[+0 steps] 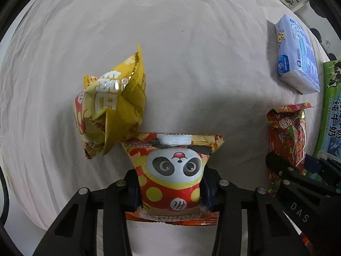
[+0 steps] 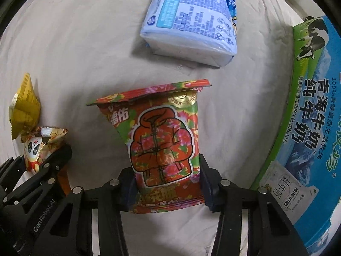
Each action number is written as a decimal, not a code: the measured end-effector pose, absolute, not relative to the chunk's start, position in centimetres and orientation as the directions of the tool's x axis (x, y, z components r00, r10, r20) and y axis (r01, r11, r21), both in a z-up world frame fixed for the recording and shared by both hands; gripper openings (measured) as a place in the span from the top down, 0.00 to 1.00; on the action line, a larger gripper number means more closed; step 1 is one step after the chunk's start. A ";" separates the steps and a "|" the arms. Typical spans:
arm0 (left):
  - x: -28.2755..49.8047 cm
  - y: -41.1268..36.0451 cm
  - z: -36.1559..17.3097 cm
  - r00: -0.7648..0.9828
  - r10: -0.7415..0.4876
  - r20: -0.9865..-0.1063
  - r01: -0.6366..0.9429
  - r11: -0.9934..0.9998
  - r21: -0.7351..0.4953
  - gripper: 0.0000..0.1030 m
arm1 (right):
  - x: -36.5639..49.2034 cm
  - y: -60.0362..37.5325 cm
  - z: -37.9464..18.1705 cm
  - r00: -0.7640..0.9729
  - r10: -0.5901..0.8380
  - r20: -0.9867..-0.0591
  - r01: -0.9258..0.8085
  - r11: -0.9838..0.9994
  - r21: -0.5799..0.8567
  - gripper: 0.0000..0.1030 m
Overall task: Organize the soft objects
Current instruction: 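Carry the red-green bag and panda bag over the box with both tools, then lower both snack bags into the box and open both tools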
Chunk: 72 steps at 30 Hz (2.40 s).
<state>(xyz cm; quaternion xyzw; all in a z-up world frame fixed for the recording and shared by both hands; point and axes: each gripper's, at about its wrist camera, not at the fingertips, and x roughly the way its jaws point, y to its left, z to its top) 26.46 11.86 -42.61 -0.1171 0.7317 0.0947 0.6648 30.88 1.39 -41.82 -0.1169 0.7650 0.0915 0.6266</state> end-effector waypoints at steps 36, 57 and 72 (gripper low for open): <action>19.4 0.9 -16.9 0.313 -0.202 -0.928 -0.041 0.973 -0.226 0.63 | 20.3 -19.5 -17.3 0.154 0.197 -0.968 -0.134 0.975 0.177 0.55; 32.7 -15.6 -23.3 0.128 -0.238 -0.963 0.094 0.969 -0.227 0.63 | 29.6 -39.7 -23.6 0.100 0.111 -0.989 0.134 0.983 0.124 0.55; 41.0 -17.8 -32.7 -0.016 -0.086 -0.996 0.077 0.993 -0.087 0.62 | 34.1 -39.0 -34.9 -0.100 0.051 -0.994 0.098 0.994 0.041 0.55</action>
